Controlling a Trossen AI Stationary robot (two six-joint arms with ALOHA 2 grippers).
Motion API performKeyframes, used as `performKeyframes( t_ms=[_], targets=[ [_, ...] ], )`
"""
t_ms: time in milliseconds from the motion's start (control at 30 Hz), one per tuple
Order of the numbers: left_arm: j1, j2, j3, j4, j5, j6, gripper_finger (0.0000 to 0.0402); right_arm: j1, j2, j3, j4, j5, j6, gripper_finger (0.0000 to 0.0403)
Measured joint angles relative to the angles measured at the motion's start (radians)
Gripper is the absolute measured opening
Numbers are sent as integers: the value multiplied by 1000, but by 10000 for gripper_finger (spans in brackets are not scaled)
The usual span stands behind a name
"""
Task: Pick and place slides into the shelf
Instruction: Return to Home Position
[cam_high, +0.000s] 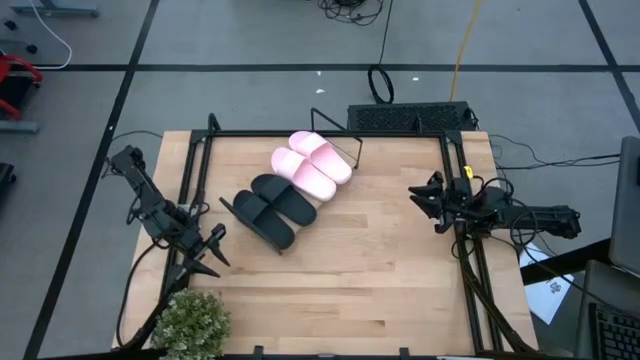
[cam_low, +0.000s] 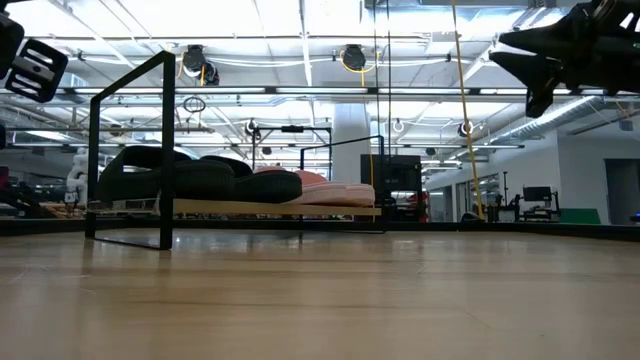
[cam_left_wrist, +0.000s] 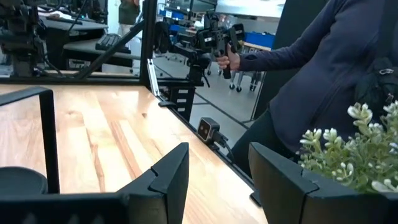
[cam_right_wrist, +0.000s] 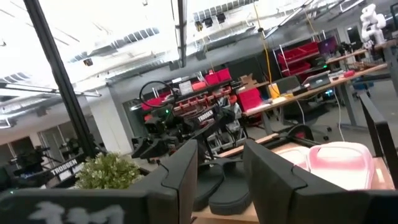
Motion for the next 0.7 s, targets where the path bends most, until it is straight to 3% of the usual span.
performKeyframes(
  t_ms=[700],
  targets=[
    [0,0,0,-94,1,71,166,0,0,-3,-24,-31,-49,121]
  ],
)
